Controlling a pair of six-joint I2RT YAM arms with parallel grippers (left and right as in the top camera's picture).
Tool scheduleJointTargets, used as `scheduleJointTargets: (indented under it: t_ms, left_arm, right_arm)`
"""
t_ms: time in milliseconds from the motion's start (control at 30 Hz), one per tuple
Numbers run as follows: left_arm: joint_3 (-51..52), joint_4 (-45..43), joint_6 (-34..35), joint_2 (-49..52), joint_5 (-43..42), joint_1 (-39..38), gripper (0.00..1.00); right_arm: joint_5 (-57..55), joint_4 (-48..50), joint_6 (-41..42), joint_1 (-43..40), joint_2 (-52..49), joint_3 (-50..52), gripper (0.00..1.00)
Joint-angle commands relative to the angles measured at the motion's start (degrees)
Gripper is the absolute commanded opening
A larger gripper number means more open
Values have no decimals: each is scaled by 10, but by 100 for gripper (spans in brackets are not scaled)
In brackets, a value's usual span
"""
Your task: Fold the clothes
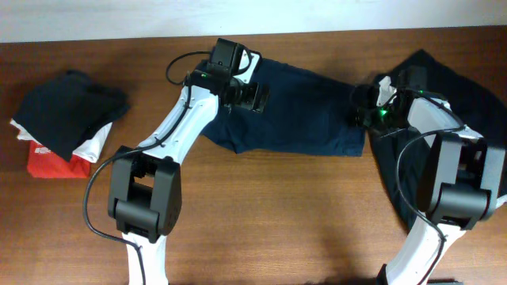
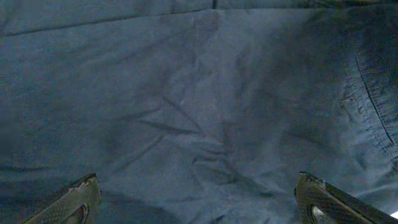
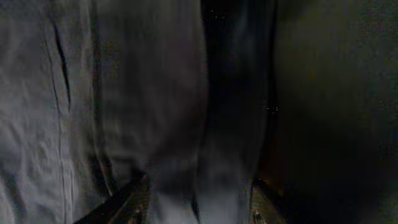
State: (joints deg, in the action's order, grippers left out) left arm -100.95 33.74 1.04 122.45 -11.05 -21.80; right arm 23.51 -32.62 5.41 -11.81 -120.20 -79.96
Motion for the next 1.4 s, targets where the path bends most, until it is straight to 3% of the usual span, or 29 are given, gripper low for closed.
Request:
scheduleJointTargets:
  t_ms: [0, 367, 467, 700, 933, 967, 1067, 1100, 1367]
  left_arm:
    - [-2, 9, -10, -4, 6, -2, 99]
    - [-2, 13, -10, -4, 6, -2, 99]
    - [-2, 17, -10, -4, 6, -2, 99]
    - [-2, 18, -10, -4, 6, -2, 99]
    - [-2, 18, -10, -4, 6, -2, 99]
    - [-2, 18, -10, -4, 6, -2, 99]
    - [-2, 19, -10, -4, 6, -3, 99]
    - [-2, 19, -10, -4, 6, -3, 99]
    - [-2, 16, -11, -4, 6, -9, 99]
  right_arm:
    - [-45, 14, -6, 0, -49, 21, 54]
    - [3, -58, -103, -5, -49, 21, 59]
    - [78, -62, -151, -23, -48, 21, 64]
    - [179, -62, -154, -70, -49, 21, 66]
    - [212, -64, -161, -44, -62, 22, 64]
    - [208, -62, -161, -37, -67, 22, 59]
    - [177, -52, -154, -28, -72, 21, 11]
    - [172, -53, -150, -29, -72, 19, 4]
    - [116, -187, -134, -41, -22, 4, 4]
